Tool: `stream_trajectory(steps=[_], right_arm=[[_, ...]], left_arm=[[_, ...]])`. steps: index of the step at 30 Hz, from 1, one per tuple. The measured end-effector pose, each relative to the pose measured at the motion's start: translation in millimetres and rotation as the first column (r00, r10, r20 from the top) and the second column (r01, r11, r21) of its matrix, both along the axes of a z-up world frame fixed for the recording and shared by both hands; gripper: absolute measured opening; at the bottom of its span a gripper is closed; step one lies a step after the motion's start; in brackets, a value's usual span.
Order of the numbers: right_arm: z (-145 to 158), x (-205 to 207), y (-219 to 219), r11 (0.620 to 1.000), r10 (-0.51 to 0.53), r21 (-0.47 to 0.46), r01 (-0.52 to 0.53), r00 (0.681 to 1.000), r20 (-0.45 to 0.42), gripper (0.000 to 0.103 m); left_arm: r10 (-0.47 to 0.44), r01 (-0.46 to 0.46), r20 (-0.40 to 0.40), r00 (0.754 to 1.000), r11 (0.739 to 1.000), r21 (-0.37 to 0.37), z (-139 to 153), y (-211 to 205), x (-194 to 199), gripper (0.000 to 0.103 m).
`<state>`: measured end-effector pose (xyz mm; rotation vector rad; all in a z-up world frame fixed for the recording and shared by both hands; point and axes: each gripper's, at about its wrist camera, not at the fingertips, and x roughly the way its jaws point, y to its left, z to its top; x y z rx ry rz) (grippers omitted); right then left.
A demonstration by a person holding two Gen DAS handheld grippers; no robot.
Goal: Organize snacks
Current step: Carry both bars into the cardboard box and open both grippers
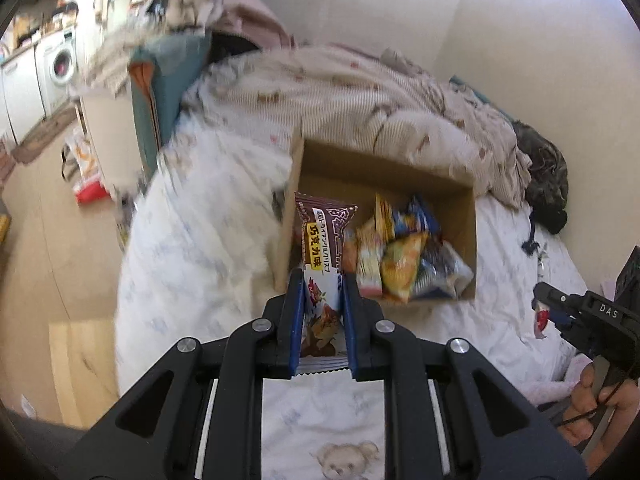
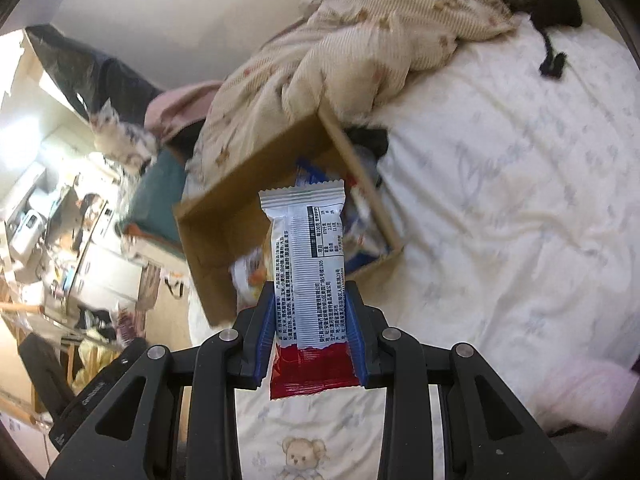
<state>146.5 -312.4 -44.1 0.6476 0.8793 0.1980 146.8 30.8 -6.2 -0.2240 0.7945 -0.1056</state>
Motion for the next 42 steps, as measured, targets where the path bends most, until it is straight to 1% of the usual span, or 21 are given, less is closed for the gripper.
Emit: stream_trajectory(steps=[3, 4, 6, 10, 15, 20, 21, 24, 25, 27, 30, 33, 35, 40, 42], right_arm=[[-2.9, 12.9, -3.7, 0.999, 0.000, 0.050, 0.000, 1.000, -0.010, 0.034], [-5.9, 19.7, -2.9, 0.997, 0.005, 0.075, -0.003, 1.000, -0.021, 0.034], [-10.3, 29.7, 0.1, 0.996, 0.015, 0.093, -0.011, 0.999, -0.036, 0.034], [-11.9, 47.6, 11.8, 0.997, 0.051, 0.064, -0.049, 0.998, -0.034, 0.034], [-15.3, 76.5, 36.8, 0.992, 0.124, 0.008, -0.124, 0.992, -0.032, 0.034], [-32.6, 101.2, 48.4, 0.985, 0.170, 0.024, -0.169, 0.984, -0.047, 0.034], [-34.9, 105.5, 50.6, 0.984, 0.177, 0.030, -0.176, 0.983, -0.048, 0.034], [-39.4, 120.4, 61.3, 0.978, 0.210, 0.024, -0.209, 0.977, -0.048, 0.034], [-40.7, 123.9, 63.7, 0.977, 0.215, 0.020, -0.214, 0.975, -0.048, 0.034], [-44.6, 132.8, 70.6, 0.975, 0.224, 0.025, -0.222, 0.973, -0.057, 0.034], [-47.8, 141.6, 77.6, 0.970, 0.238, 0.068, -0.234, 0.970, -0.050, 0.034], [-51.6, 149.9, 87.2, 0.959, 0.268, 0.100, -0.263, 0.963, -0.036, 0.034], [-57.2, 157.4, 94.5, 0.953, 0.289, 0.104, -0.283, 0.956, -0.049, 0.034], [-68.8, 165.9, 97.7, 0.959, 0.267, 0.124, -0.256, 0.960, -0.080, 0.037], [-70.0, 168.1, 97.9, 0.960, 0.263, 0.125, -0.252, 0.961, -0.084, 0.037]], left_arm=[[-0.002, 0.002, 0.022, 1.000, 1.000, 0.022, 10.3, 1.4, 12.8, 0.014], [-0.006, 0.006, 0.024, 1.000, 1.000, 0.022, 11.7, 1.2, 18.5, 0.014], [-0.017, 0.017, 0.014, 1.000, 1.000, 0.020, 12.4, -1.2, 30.3, 0.014], [-0.038, 0.038, -0.004, 0.999, 0.999, 0.022, 8.6, -9.2, 53.6, 0.014], [-0.065, 0.067, -0.041, 0.997, 0.997, 0.047, -8.5, -24.5, 81.7, 0.014], [-0.099, 0.104, -0.072, 0.993, 0.992, 0.076, -33.5, -42.6, 104.3, 0.015], [-0.103, 0.109, -0.079, 0.992, 0.991, 0.076, -38.0, -44.4, 106.8, 0.015], [-0.109, 0.115, -0.126, 0.986, 0.993, 0.040, -52.2, -45.8, 116.5, 0.015], [-0.109, 0.116, -0.139, 0.984, 0.992, 0.042, -55.6, -46.6, 119.9, 0.015], [-0.104, 0.112, -0.136, 0.985, 0.992, 0.058, -58.3, -47.6, 124.1, 0.015], [-0.088, 0.102, -0.143, 0.986, 0.990, 0.096, -64.3, -50.0, 129.2, 0.015], [-0.103, 0.122, -0.170, 0.980, 0.987, 0.107, -69.0, -53.5, 134.0, 0.015], [-0.096, 0.116, -0.163, 0.982, 0.987, 0.114, -68.4, -53.0, 135.5, 0.015], [-0.077, 0.097, -0.153, 0.985, 0.987, 0.126, -69.1, -48.4, 139.2, 0.015], [-0.066, 0.091, -0.173, 0.983, 0.986, 0.142, -71.9, -48.1, 140.4, 0.016]])
